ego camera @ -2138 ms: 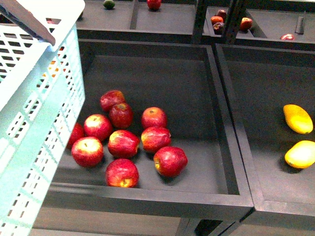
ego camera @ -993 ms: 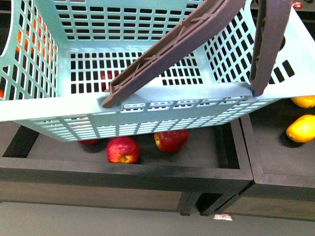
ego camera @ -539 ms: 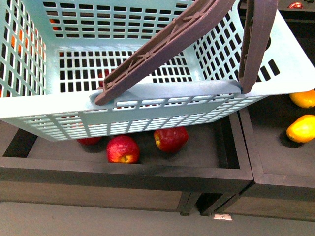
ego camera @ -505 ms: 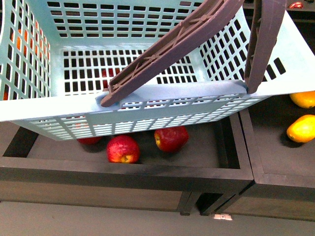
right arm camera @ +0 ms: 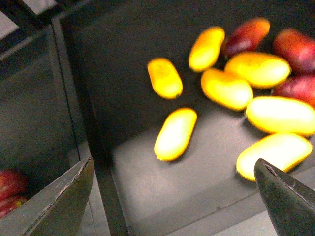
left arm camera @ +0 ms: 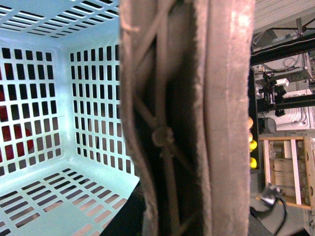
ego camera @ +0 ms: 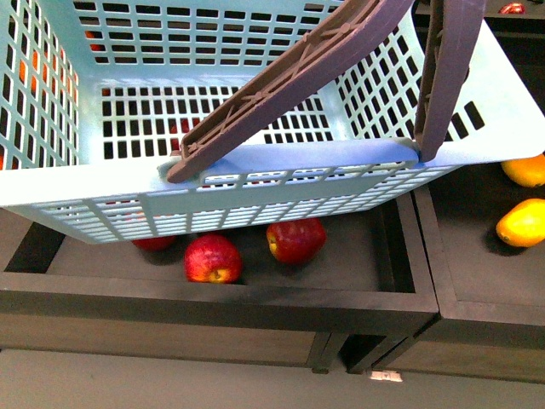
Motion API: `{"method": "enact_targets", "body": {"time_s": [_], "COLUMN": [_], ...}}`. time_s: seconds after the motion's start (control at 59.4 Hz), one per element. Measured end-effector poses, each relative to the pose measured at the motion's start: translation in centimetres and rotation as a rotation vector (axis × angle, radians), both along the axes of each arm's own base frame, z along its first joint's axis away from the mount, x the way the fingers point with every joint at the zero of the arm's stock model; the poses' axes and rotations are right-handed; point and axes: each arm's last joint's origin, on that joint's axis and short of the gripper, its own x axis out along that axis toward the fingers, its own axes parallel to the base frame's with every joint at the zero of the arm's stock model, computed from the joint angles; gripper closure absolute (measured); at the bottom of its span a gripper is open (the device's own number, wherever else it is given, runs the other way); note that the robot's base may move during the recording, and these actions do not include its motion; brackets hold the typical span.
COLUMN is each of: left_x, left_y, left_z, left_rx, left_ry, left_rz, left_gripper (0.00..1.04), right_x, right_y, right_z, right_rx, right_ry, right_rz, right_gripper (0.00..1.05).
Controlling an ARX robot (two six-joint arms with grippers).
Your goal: Pick mango and avocado into basket
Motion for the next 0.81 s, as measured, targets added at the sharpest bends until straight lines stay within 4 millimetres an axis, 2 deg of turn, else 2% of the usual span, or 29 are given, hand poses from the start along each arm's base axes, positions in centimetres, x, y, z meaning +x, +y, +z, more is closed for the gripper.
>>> {"method": "enact_targets", "body": {"time_s": [0.168, 0.421, 0.438, 0.69, 0.808], "left_x": [0.0, 0.0, 0.0, 0.0, 0.0], "left_y": [0.0, 0.0, 0.0, 0.0, 0.0], "left_z": [0.0, 0.0, 0.0, 0.0, 0.0], "left_rx": [0.000, 0.001, 0.000, 0.001, 0.001], "left_ry": [0.000, -0.001, 0.000, -0.001, -0.001], "left_rz": [0.000, 0.001, 0.000, 0.001, 0.001], "left_gripper": [0.91, 0.91, 0.91, 0.91, 0.91], "right_x": [4.7, 9.4, 12.3, 14.7, 15.9], "right_y": [-0.8, -1.3, -1.8, -2.0, -1.5], "right_z": [-3.4, -8.0, -10.0, -11.3, -12.6], "right_rx": [0.091, 0.219, 0.266, 0.297, 0.314], "right_ry": [0.086, 0.217, 0.301, 0.321, 0.345], "right_rz": [-0.091, -0.190, -0.258, -0.280, -0.280], "right_gripper": [0.09, 0.09, 0.09, 0.09, 0.09]}}
